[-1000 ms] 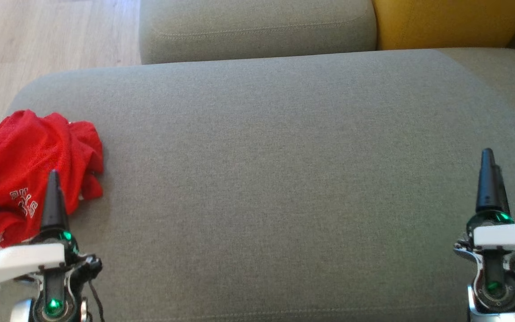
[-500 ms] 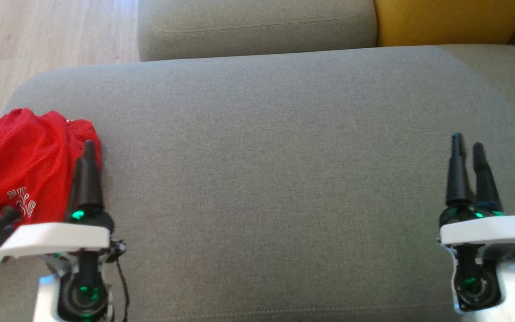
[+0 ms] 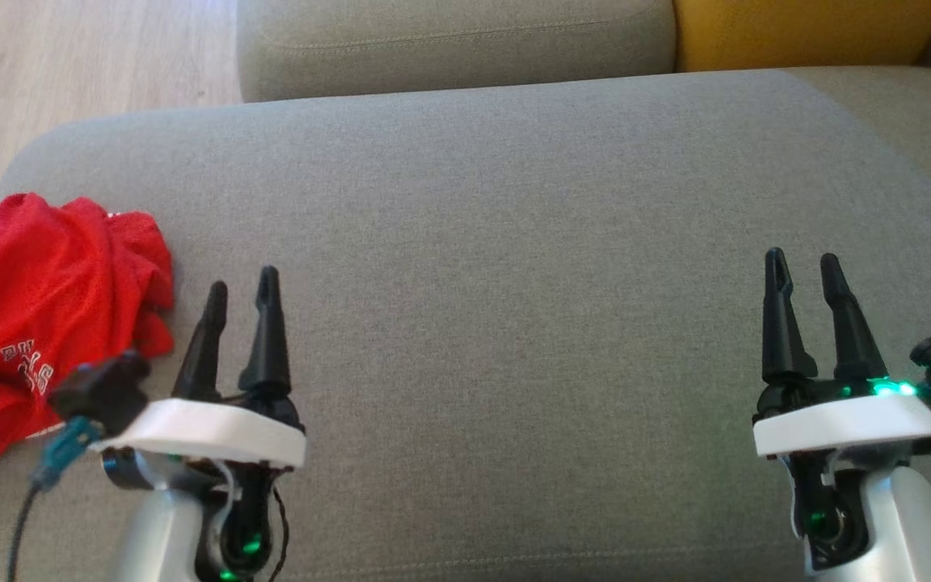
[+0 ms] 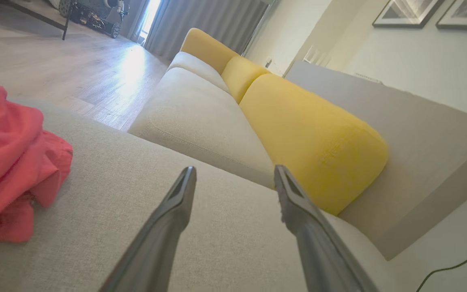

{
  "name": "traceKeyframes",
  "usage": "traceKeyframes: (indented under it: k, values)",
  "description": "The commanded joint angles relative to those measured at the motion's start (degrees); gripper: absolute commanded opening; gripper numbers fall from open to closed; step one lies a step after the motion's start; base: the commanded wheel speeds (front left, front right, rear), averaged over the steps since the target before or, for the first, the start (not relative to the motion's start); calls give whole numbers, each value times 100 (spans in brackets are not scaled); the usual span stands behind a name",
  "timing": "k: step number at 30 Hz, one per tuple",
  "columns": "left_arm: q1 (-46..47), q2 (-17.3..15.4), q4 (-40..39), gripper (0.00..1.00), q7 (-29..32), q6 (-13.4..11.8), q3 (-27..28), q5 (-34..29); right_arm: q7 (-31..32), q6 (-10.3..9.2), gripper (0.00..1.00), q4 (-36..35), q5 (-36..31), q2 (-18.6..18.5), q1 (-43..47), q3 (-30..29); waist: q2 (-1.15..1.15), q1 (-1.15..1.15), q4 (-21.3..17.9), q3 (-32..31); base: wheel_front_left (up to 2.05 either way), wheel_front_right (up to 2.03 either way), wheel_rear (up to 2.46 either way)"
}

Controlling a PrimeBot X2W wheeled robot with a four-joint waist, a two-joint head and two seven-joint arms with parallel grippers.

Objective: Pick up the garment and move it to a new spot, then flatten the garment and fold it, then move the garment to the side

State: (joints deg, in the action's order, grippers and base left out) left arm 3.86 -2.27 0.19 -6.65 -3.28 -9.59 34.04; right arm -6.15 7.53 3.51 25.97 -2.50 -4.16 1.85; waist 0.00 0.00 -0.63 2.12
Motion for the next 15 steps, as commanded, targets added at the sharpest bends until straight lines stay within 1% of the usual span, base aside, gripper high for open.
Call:
traceKeyframes:
  k: [1, 7, 15]
  values:
    - [340, -135, -193, 100, -59, -69, 42, -215, -103, -3, 100, -205, -207, -54, -291, 97, 0, 0, -5, 1, 0, 0, 0]
    - [414, -376, -4, 100, -159, -460, -421, -810, -205, -3, 100, -142, -745, -44, -270, 51, 0, 0, -43, 14, 0, 0, 0]
    - [571, -645, 102, 100, -293, -931, -994, -1364, -339, -3, 100, -25, -1444, -34, -259, 105, 0, 0, -75, 32, 0, 0, 0]
